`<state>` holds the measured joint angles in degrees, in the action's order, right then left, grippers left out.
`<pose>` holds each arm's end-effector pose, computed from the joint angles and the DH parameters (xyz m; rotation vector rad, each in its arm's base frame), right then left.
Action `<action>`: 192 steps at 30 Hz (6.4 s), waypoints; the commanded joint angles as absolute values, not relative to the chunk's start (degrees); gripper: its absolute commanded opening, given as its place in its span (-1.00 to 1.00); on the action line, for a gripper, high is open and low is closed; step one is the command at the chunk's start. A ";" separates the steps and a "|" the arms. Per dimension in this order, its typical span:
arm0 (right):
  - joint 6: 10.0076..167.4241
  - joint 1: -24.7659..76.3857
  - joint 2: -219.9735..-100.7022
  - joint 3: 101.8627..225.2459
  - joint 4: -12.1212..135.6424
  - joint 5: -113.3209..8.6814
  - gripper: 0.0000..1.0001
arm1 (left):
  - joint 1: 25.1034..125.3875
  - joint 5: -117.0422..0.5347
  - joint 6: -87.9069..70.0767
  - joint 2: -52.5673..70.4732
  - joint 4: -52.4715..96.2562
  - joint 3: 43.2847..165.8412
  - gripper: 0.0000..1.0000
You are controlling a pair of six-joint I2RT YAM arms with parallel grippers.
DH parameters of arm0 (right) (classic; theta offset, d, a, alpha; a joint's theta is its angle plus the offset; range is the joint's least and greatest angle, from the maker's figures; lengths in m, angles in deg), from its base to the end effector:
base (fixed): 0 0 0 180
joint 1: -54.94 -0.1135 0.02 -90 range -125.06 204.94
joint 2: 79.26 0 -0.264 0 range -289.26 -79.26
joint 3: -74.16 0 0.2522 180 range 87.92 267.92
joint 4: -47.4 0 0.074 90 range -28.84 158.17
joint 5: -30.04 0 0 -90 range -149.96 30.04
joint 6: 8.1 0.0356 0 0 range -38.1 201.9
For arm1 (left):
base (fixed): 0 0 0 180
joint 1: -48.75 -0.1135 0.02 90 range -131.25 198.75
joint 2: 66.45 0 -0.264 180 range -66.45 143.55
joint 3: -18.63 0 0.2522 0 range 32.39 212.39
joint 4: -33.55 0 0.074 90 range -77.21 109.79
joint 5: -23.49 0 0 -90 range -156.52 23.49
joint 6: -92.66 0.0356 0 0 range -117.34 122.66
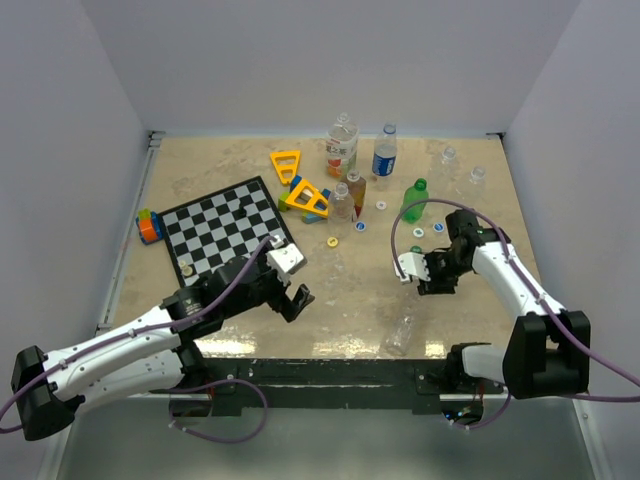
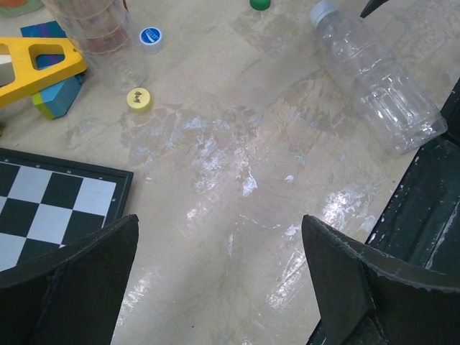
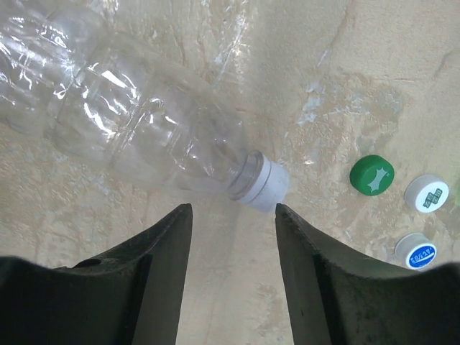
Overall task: Unscrew the bottle caps
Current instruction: Pick up the plastic bottle at the center of the board, then unscrew the bottle cap from the plastic bottle.
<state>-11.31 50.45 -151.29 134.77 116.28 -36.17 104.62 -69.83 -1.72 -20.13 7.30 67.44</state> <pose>0.2020 0.0303 0.2096 -2.0813 1.7542 0.2484 0.1082 -0.1560 0.2712 0.8507 1.8528 -0.6163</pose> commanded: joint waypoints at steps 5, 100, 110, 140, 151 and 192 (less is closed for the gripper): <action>-3.80 50.10 -148.70 141.53 120.31 -27.54 0.18 | 104.20 -59.76 -11.30 -17.94 14.15 67.99 1.00; 41.21 54.76 -130.32 138.28 86.13 -13.82 0.45 | 124.60 -69.77 -9.29 59.93 -8.78 131.71 0.40; 40.86 54.76 -129.71 138.11 86.13 -13.91 0.45 | 124.42 -72.14 -5.78 45.46 -1.40 113.81 -0.59; 36.45 38.86 -147.99 156.39 107.05 -4.15 0.56 | 119.59 -84.00 13.13 -12.58 11.00 71.06 -0.90; 36.11 37.36 -148.43 154.72 108.45 0.68 0.55 | 119.32 -84.36 12.77 -11.35 10.56 71.33 -0.90; 22.41 29.90 -154.05 163.24 122.60 -1.51 -1.00 | 116.77 -82.61 13.73 -13.36 10.56 71.33 -0.96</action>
